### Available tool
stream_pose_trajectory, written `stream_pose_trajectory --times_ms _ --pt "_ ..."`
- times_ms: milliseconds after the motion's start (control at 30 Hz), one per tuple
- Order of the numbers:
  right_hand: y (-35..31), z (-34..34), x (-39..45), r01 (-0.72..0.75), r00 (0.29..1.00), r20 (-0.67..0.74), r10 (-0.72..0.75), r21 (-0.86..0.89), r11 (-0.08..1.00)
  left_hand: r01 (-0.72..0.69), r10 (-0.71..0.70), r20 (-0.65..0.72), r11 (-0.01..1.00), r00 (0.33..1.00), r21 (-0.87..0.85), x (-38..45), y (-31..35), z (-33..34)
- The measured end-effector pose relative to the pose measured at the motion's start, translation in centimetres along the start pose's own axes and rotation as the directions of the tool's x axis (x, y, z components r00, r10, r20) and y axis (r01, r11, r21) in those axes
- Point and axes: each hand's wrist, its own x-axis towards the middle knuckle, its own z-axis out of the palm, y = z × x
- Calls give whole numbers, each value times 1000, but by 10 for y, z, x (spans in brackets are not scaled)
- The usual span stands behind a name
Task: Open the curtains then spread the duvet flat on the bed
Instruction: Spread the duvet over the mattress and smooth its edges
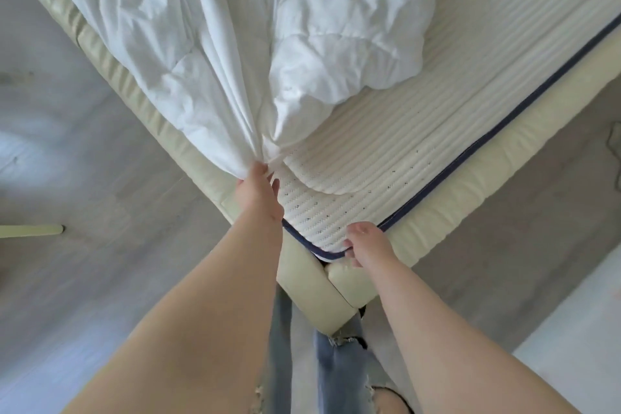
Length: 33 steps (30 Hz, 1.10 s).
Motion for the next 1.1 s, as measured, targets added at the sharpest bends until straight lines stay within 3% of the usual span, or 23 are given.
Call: stream_pose_trajectory --times_ms 67,200,267,333,433,600,667,800,967,1033,1100 --pt "8 -12 10 9 999 -46 -12 -75 997 -24 24 -9 998 1000 -59 1 5 4" --pt "2 -10 26 82 995 -38 -92 -221 972 133 -67 251 957 966 -256 8 11 1" --pt "-13 -17 34 166 980 -42 -192 -349 922 186 -122 328 968 937 -170 11 5 2" --pt "-29 -29 43 190 967 -78 -241 -402 896 147 -156 373 988 915 53 10 -6 5" --pt "-65 -55 62 212 952 -159 -263 -279 937 45 -158 391 958 907 284 11 -21 17" --pt "-152 -92 106 271 926 -256 -276 -55 961 -144 52 252 921 966 362 21 -14 35" --pt "-190 -94 121 276 942 -220 -255 72 959 -235 179 178 896 968 376 22 -7 35" --pt "-250 -94 129 206 978 -3 -209 181 962 -217 205 78 952 976 216 12 -16 40" --pt "-266 -116 93 524 849 -47 -527 207 826 -86 86 -6 986 996 -139 -19 -50 64" --pt "-260 -134 78 554 827 -49 -560 235 799 -95 87 -42 966 995 -240 -31 -52 73" --pt "-241 -151 67 482 867 6 -497 238 843 -125 99 -93 930 991 -346 -41 -48 74"
